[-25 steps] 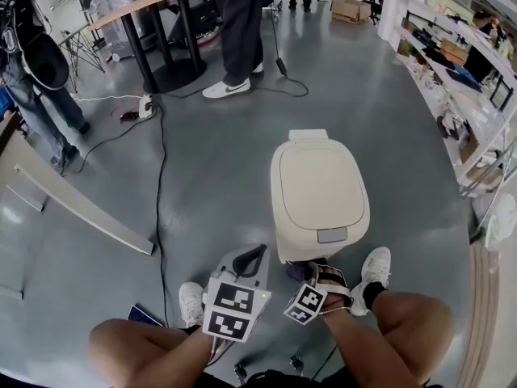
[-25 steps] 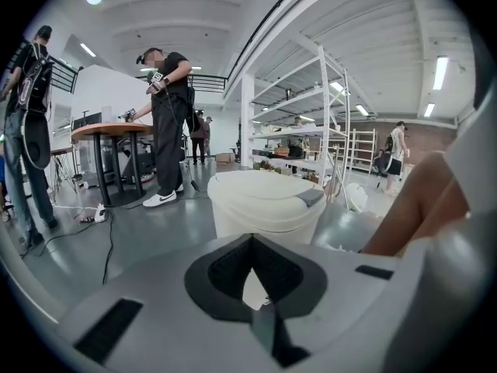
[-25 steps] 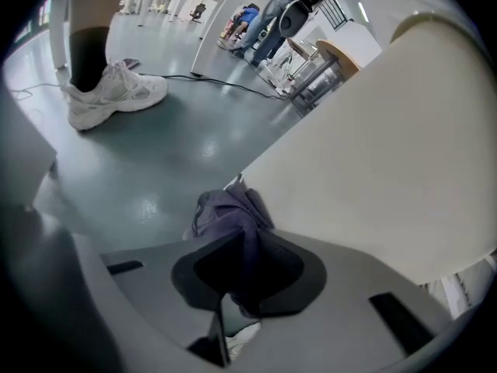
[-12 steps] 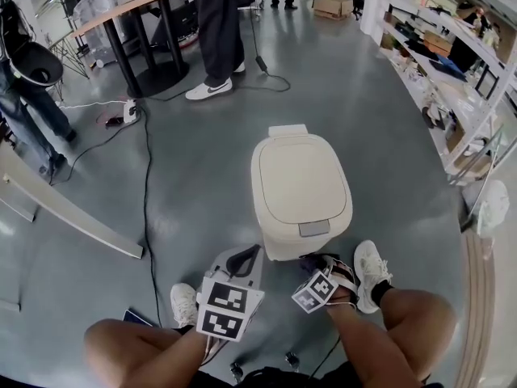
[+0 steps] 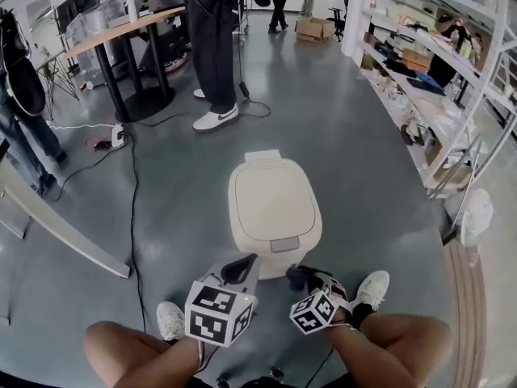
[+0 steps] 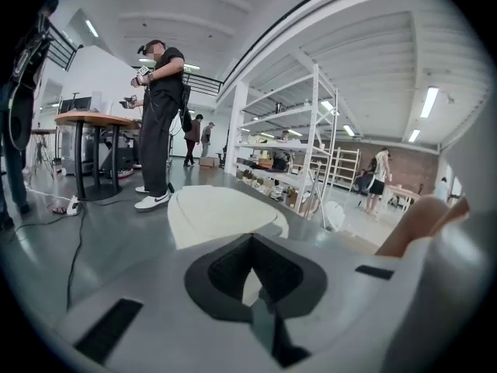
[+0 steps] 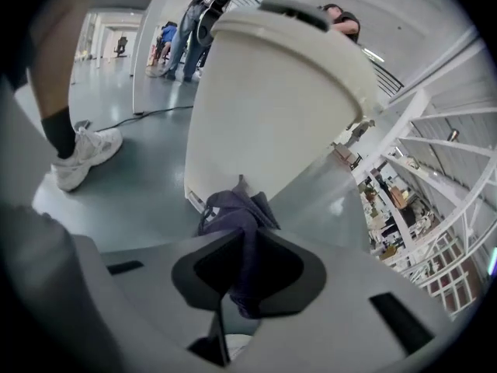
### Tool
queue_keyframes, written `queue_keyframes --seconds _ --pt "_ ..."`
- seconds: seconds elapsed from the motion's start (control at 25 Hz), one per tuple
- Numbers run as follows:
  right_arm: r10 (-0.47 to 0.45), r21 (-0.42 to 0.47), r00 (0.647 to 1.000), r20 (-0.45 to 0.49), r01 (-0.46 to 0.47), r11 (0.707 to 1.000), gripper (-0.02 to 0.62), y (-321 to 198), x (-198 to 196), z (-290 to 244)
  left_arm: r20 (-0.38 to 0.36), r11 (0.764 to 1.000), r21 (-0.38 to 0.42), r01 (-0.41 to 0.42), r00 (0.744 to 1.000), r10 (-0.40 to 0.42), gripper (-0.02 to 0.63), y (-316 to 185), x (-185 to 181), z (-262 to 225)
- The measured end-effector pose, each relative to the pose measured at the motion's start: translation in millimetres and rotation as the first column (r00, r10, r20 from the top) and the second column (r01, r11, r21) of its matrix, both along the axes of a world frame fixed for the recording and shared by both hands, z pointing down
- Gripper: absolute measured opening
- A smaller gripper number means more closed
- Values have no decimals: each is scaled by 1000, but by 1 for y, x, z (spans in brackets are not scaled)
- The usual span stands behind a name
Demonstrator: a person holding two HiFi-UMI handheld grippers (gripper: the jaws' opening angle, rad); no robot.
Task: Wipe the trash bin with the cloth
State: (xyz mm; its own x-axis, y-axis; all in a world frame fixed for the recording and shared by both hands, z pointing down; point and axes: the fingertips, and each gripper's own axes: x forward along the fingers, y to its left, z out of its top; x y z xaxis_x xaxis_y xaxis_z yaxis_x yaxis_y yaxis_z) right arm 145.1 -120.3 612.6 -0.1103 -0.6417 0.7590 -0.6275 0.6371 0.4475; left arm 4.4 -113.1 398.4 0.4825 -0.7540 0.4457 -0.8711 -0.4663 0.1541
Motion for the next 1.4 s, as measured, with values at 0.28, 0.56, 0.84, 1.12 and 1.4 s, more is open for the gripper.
queue_keyframes --seconds 0.28,0.56,0.84,1.12,1.4 --pt "260 -66 907 332 -252 965 52 -15 47 -41 50 993 109 -35 998 30 0 -16 37 -40" --pt "369 -136 643 671 -383 914 52 -63 61 -108 -16 994 105 -13 1000 15 0 -34 47 -51" --pt "353 -215 485 800 -318 923 52 -99 72 -145 -37 991 127 32 999 -28 0 -57 66 -63" --pt "364 -305 355 861 -213 928 52 -129 82 -154 -5 988 145 62 998 -62 0 -73 84 -58" --pt "356 -332 298 886 -130 934 52 -155 86 -143 0 983 151 109 994 -110 0 -91 106 -56"
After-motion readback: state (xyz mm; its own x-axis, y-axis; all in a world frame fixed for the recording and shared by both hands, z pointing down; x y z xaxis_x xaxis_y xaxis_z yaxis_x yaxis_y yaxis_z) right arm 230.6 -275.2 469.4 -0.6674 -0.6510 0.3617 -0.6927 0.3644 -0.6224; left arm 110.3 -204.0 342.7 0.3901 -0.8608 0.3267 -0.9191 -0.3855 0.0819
